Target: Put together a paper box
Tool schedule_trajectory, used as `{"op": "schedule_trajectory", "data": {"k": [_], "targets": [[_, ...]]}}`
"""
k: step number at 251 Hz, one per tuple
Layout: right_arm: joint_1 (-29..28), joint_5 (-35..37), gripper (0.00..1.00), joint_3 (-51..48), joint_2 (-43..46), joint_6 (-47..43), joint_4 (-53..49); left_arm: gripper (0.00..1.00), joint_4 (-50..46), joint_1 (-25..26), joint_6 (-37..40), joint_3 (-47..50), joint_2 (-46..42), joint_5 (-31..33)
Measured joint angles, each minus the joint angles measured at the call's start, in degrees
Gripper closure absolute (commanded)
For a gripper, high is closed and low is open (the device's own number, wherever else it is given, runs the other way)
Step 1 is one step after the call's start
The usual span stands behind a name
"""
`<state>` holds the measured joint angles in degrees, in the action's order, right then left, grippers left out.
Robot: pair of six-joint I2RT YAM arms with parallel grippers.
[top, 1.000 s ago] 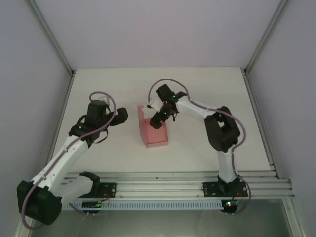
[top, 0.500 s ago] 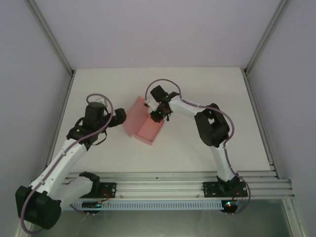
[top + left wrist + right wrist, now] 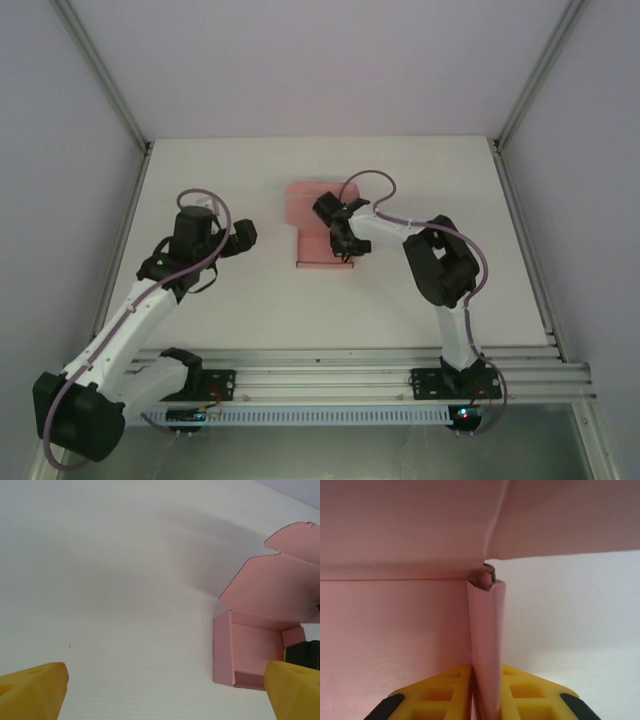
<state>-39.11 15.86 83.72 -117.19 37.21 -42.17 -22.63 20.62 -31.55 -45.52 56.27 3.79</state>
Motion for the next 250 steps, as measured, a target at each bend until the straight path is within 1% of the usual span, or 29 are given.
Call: {"op": "schedule_trajectory", "data": {"k": [18, 29, 37, 46, 59, 68, 91, 109, 114, 129, 144, 164, 171, 189, 206, 250], "targets": [[-0.5, 0.4, 0.77, -0.6, 0.3, 0.9, -0.3, 0.00, 0.3, 0.0, 0.4, 0.0, 0.7, -1.0], [-0.7, 0.5, 0.73, -0.8, 0.5, 0.9, -0.3, 0.00, 0.5, 0.0, 0.6, 0.0, 1.2, -1.7], [-0.7, 0.7, 0.68, -0.9, 0.6, 0.9, -0.3, 0.00, 0.7, 0.0, 0.9, 0.0, 1.7, -2.1], [-0.6, 0.9, 0.58, -1.1, 0.8, 0.8, -0.5, 0.00, 0.9, 0.0, 1.3, 0.0, 2.3, -2.9], [-0.5, 1.2, 0.55, -1.3, 1.4, 1.0, -0.5, 0.00, 1.4, 0.0, 2.3, 0.0, 3.6, -4.4], [-0.5, 1.4, 0.51, -1.5, 2.0, 0.7, -0.5, 0.00, 1.8, 0.0, 3.2, -0.1, 4.5, -5.6], [0.1, 1.5, 0.27, -2.3, 5.1, -1.1, 0.2, 0.00, 2.7, 0.0, 5.9, -1.4, 8.2, -9.6], [1.2, 0.3, 0.07, -3.6, 9.2, -3.9, 2.0, 0.01, 3.0, 0.0, 8.5, -4.4, 13.3, -12.7], [1.6, -0.2, 0.03, -4.0, 10.3, -5.5, 2.7, 0.00, 2.9, 0.0, 9.4, -5.7, 15.0, -13.5], [3.7, -2.7, 0.01, -5.4, 13.9, -9.0, 5.2, 0.00, 2.8, 0.0, 12.0, -10.0, 20.5, -15.6], [6.5, -6.1, 0.01, -6.3, 17.0, -13.7, 7.9, 0.00, 2.9, 0.0, 14.6, -14.6, 25.6, -17.3], [10.4, -11.5, 0.00, -6.6, 19.1, -20.9, 11.1, 0.00, 2.8, 0.0, 18.7, -19.7, 31.1, -19.3], [11.7, -13.4, 0.00, -6.5, 19.5, -23.5, 12.1, 0.01, 2.6, 0.0, 20.2, -21.2, 32.7, -20.1], [13.9, -17.3, 0.01, -6.4, 19.6, -28.9, 13.7, 0.04, 1.7, -0.1, 23.5, -24.2, 35.7, -22.8], [15.4, -20.9, 0.01, -5.7, 19.0, -33.6, 14.1, 0.09, 0.5, 0.0, 26.2, -26.5, 37.9, -25.3], [17.8, -30.8, 0.02, -1.9, 16.5, -46.0, 14.4, 0.18, -1.8, 0.0, 31.3, -29.2, 40.9, -28.4]]}}
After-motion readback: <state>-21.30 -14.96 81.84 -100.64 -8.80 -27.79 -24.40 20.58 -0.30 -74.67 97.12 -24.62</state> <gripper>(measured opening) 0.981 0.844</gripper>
